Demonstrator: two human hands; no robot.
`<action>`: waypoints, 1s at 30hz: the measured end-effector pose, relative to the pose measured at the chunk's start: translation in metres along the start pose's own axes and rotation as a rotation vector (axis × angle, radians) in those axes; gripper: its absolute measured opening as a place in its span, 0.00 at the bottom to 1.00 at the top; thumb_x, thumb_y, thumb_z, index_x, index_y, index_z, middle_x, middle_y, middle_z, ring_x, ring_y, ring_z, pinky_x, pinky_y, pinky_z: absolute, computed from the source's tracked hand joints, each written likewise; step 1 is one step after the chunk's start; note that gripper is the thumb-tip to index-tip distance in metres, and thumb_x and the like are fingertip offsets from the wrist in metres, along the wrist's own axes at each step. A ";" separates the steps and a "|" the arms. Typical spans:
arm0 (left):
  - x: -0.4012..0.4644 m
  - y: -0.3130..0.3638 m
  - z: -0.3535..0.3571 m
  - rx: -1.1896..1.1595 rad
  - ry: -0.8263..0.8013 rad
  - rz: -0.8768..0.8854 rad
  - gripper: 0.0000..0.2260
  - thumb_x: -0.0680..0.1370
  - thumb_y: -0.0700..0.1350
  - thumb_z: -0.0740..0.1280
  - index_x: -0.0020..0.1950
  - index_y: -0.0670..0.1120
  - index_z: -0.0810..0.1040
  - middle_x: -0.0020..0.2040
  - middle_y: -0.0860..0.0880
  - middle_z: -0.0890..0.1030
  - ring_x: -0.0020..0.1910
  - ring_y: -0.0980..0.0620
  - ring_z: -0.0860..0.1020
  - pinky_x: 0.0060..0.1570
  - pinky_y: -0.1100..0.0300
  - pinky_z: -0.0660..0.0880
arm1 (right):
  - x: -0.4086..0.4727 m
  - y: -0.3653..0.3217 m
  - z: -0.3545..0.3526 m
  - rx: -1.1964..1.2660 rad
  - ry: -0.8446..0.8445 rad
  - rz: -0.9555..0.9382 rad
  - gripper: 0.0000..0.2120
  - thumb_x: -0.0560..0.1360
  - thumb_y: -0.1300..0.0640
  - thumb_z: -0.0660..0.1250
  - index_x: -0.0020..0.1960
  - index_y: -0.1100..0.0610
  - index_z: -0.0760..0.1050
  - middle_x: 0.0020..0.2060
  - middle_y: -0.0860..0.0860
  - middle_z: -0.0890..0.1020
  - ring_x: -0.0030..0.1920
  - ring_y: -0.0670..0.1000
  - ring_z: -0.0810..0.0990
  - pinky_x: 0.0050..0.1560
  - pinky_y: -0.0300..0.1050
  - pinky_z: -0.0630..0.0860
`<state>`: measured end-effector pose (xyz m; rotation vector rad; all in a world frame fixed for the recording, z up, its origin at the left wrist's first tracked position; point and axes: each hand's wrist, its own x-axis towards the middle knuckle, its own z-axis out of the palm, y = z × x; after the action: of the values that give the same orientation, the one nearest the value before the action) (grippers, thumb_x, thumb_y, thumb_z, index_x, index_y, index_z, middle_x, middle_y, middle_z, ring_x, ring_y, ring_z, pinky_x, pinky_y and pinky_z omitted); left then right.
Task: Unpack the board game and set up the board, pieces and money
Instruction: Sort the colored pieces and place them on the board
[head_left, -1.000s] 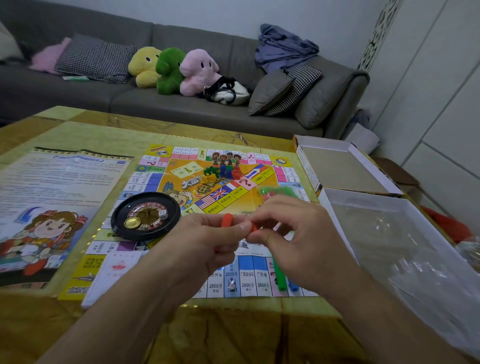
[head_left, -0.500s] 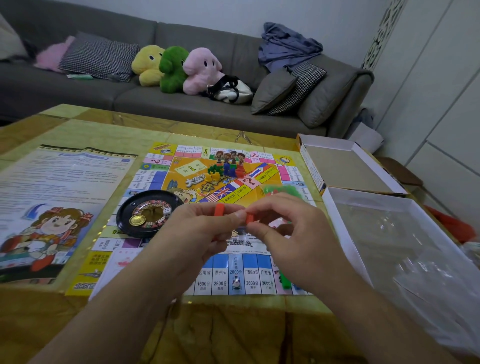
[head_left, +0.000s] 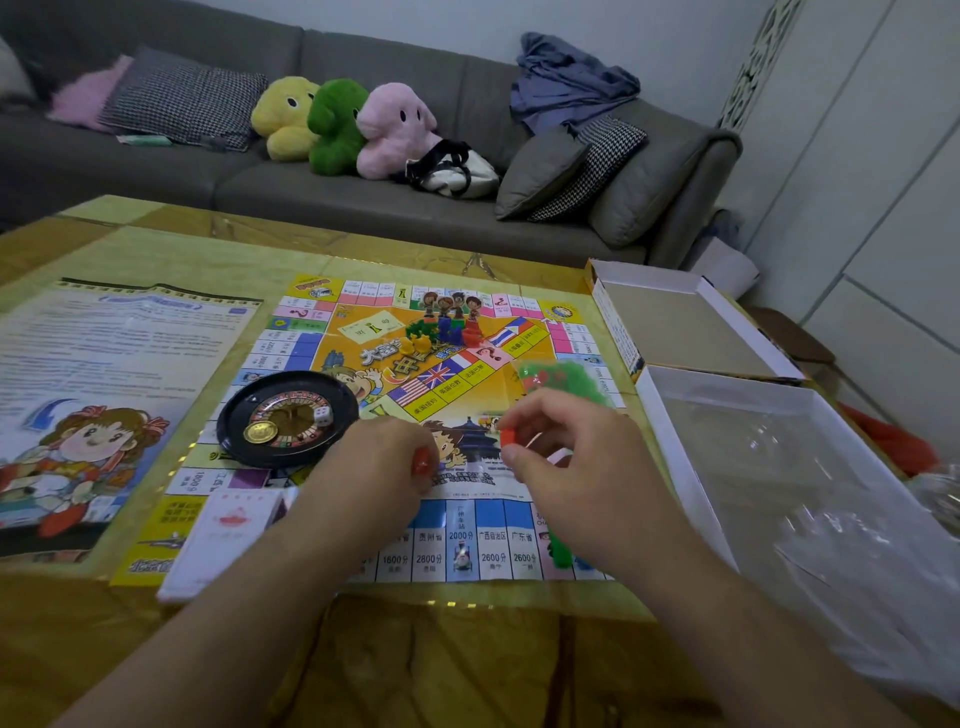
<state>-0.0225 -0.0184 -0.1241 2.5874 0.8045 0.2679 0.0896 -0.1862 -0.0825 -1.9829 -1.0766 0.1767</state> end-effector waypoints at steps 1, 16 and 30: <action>0.000 0.001 0.002 0.010 -0.006 0.003 0.07 0.80 0.46 0.72 0.55 0.56 0.84 0.54 0.52 0.83 0.51 0.51 0.78 0.49 0.58 0.76 | 0.000 0.001 0.001 -0.010 -0.010 0.000 0.10 0.77 0.63 0.75 0.48 0.47 0.82 0.39 0.42 0.84 0.42 0.42 0.84 0.40 0.32 0.79; -0.021 0.042 -0.025 -1.312 -0.172 -0.160 0.10 0.69 0.44 0.77 0.49 0.43 0.87 0.36 0.50 0.81 0.34 0.57 0.78 0.39 0.58 0.71 | 0.005 -0.006 -0.015 0.378 0.070 -0.005 0.10 0.73 0.67 0.78 0.48 0.54 0.84 0.44 0.48 0.87 0.50 0.50 0.86 0.45 0.44 0.85; -0.031 0.051 -0.032 -1.516 -0.127 -0.260 0.12 0.65 0.39 0.77 0.47 0.37 0.87 0.37 0.43 0.82 0.30 0.56 0.76 0.33 0.63 0.73 | -0.002 -0.018 -0.016 0.380 0.128 -0.164 0.13 0.70 0.73 0.78 0.43 0.56 0.86 0.42 0.48 0.87 0.47 0.51 0.87 0.47 0.44 0.85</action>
<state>-0.0319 -0.0638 -0.0743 1.0575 0.5095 0.4034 0.0849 -0.1927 -0.0598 -1.5404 -1.0313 0.1510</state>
